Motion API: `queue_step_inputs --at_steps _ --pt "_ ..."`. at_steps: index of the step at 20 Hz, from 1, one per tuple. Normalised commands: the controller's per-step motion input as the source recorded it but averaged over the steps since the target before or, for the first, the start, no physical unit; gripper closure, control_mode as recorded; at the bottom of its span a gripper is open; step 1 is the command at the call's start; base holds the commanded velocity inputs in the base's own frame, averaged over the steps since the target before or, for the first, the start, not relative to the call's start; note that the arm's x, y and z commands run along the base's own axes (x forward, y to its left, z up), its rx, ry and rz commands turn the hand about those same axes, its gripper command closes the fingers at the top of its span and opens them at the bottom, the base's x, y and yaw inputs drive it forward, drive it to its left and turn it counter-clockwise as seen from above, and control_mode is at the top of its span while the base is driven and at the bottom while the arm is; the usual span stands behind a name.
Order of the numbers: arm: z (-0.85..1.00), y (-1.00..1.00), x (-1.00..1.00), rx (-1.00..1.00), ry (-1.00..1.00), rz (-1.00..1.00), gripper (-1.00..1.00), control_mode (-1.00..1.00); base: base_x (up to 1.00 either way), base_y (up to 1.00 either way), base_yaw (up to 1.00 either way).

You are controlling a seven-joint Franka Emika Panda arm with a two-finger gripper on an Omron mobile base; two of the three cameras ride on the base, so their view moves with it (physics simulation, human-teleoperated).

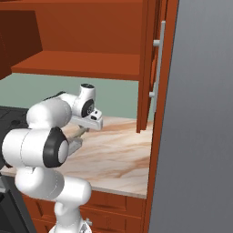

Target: Retrieve the tupperware from the cabinet, then place the raw meat into the tupperware to avoid contamination.

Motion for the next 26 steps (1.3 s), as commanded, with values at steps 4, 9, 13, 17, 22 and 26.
queue_step_inputs --at_steps 4,9,13,17,22,26 --pt "0.0 0.5 0.0 0.0 0.0 -0.04 1.0 -1.0 0.0 0.0 0.0" --pt "0.0 0.52 0.0 0.0 0.05 -0.07 1.0 -1.0 0.0 0.0 0.0" --pt "0.0 0.4 0.0 0.0 0.06 -0.08 1.0 -1.0 0.0 0.0 0.0" --pt "0.0 0.22 0.01 0.0 0.07 -0.08 1.0 -1.0 0.0 0.0 0.0" --pt "0.0 0.03 0.03 -0.01 0.03 -0.06 1.0 -1.0 0.0 0.0 0.0" --pt "-0.04 0.0 0.05 -0.06 0.0 -0.03 1.0 -1.0 0.0 0.0 0.0"
